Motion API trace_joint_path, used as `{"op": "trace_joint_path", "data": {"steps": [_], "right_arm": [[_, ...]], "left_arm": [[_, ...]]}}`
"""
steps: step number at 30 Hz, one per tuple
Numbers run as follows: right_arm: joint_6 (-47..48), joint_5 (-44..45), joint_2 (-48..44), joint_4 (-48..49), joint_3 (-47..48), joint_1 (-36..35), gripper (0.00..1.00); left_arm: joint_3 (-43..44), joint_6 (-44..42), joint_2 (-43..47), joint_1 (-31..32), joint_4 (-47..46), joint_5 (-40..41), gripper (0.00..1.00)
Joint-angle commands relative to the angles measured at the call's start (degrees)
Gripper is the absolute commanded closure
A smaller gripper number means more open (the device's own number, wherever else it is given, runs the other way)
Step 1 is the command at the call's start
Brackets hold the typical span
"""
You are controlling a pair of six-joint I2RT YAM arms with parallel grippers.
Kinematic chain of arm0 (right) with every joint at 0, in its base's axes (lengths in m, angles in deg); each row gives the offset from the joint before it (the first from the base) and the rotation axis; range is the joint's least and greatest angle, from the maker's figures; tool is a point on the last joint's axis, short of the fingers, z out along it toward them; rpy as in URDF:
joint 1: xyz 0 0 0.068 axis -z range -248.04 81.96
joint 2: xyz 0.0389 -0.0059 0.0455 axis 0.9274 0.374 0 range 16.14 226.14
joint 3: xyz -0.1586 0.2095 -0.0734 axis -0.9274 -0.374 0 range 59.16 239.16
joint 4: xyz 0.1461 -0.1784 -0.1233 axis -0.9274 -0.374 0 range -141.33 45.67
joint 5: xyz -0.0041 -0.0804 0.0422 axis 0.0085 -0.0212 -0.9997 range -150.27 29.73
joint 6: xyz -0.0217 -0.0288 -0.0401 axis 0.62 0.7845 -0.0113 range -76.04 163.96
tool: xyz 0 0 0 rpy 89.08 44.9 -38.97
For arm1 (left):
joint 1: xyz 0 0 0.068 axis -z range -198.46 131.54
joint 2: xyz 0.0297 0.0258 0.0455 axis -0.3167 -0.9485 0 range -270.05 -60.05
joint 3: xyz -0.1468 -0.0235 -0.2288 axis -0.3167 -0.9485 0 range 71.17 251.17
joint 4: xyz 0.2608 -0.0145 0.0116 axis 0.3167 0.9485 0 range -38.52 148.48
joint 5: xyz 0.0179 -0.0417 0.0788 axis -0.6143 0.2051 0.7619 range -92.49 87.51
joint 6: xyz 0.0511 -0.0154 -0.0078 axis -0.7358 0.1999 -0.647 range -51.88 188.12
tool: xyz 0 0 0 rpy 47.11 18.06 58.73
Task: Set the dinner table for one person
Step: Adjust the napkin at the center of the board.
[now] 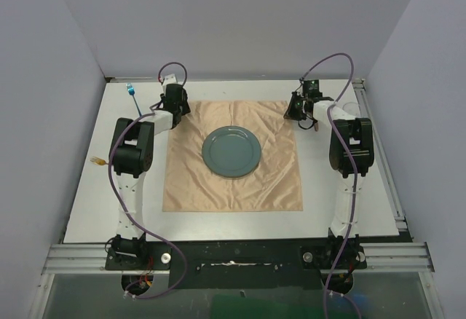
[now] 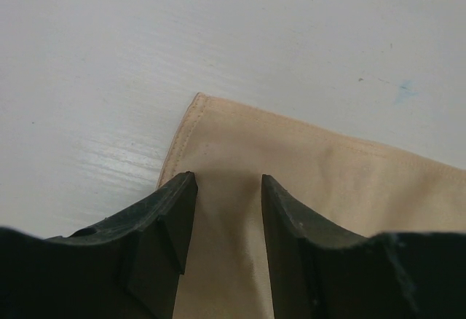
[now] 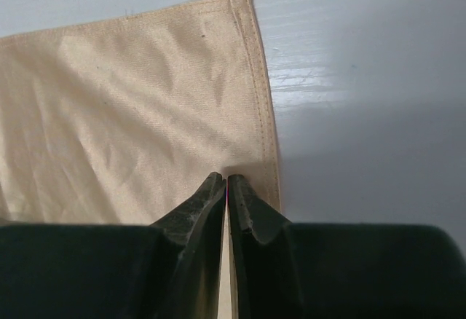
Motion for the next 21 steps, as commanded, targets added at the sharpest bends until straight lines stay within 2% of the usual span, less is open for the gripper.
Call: {"op": "trace_joint_path", "data": {"steps": [1, 13, 21], "right_arm": [[-0.15, 2.29, 1.16, -1.06, 3.76, 0.17, 0.91], [0.18, 3.36, 5.26, -6.71, 8.66, 0.26, 0.91], [0.67, 8.86, 4.69, -9.76, 8.54, 0.27, 0.91]], "left_arm": [[1.07, -0.41, -1.19, -0.05, 3.44, -3.90, 0.61], [-0.33, -0.78, 1.05, 0.09, 4.08, -2.86, 0.61], [0.08, -0.98, 0.90, 0.07, 5.01, -3.25, 0.61]]}}
